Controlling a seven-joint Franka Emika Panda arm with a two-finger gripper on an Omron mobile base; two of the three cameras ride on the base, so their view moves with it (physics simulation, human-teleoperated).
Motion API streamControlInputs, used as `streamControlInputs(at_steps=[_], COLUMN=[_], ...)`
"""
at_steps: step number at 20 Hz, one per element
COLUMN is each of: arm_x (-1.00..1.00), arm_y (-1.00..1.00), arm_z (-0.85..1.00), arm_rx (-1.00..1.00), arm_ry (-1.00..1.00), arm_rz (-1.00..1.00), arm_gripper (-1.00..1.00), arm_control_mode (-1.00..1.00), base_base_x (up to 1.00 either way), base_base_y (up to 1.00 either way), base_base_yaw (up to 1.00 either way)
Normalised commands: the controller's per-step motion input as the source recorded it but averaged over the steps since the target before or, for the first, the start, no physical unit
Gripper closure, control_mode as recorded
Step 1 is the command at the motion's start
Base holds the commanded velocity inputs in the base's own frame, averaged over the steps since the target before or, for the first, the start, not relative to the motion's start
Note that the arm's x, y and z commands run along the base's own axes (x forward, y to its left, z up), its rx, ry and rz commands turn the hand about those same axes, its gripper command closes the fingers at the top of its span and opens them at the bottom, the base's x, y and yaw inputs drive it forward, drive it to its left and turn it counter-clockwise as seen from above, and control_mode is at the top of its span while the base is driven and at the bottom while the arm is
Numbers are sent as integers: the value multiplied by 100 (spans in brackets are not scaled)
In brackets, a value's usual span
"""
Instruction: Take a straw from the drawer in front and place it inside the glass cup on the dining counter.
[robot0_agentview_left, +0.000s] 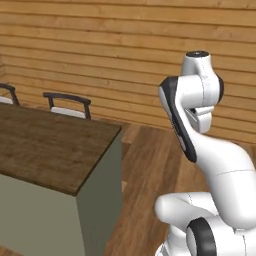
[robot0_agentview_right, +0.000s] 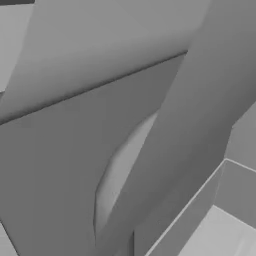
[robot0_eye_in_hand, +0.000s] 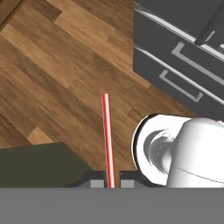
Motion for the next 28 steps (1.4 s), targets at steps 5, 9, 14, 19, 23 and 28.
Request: streamControlInputs(at_steps=[5, 9, 14, 19, 23, 28], arm_x=[0, 0, 0, 0, 0, 0], arm_y=[0, 0, 0, 0, 0, 0], arm_z=[0, 0, 0, 0, 0, 0], arm_rx=[0, 0, 0, 0, 0, 0], arm_ry=[0, 0, 0, 0, 0, 0], arm_rz=[0, 0, 0, 0, 0, 0], arm_gripper=[100, 100, 100, 100, 100, 100], arm_control_mode=[100, 100, 100, 100, 100, 100], base_base_x=[88, 100, 100, 100, 100, 100], base_base_y=[-68, -71, -56, -16, 0, 0], base_base_yaw=[-4, -8, -24, -34, -31, -20])
